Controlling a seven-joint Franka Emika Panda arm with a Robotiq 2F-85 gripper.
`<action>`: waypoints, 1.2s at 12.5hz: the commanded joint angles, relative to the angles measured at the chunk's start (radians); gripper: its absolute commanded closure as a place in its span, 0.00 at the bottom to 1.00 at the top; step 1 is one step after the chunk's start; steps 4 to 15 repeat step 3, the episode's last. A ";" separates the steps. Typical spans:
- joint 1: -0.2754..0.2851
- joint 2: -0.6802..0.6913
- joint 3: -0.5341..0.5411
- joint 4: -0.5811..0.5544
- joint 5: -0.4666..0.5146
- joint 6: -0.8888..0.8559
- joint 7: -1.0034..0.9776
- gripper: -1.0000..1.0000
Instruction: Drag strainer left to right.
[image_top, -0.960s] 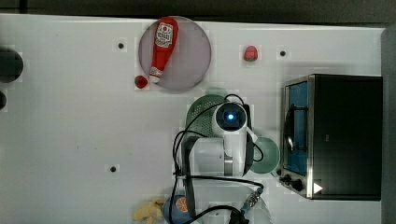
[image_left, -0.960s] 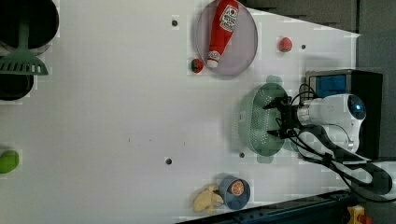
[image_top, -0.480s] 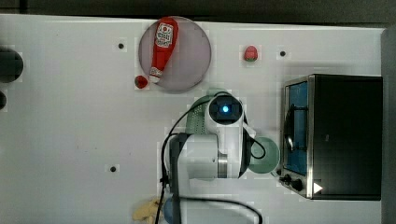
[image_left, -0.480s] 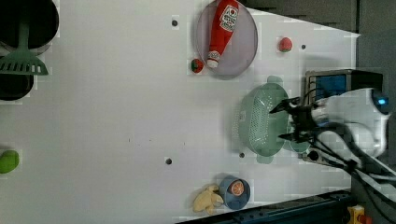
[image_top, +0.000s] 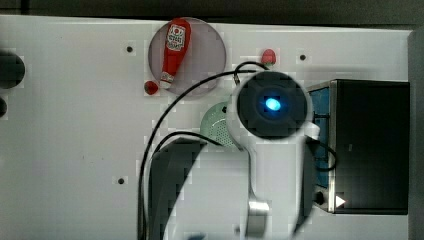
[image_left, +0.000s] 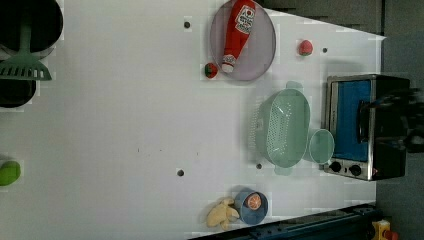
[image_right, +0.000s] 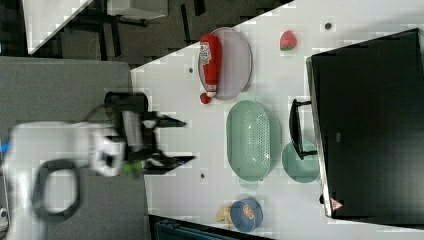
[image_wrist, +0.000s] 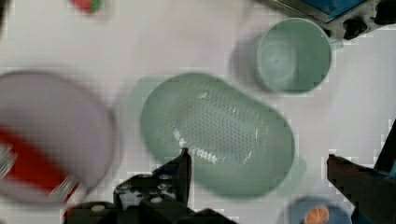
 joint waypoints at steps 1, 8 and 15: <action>0.020 -0.039 -0.013 0.061 0.055 -0.107 -0.275 0.00; 0.020 -0.095 -0.014 0.094 0.054 -0.187 -0.312 0.00; 0.020 -0.095 -0.014 0.094 0.054 -0.187 -0.312 0.00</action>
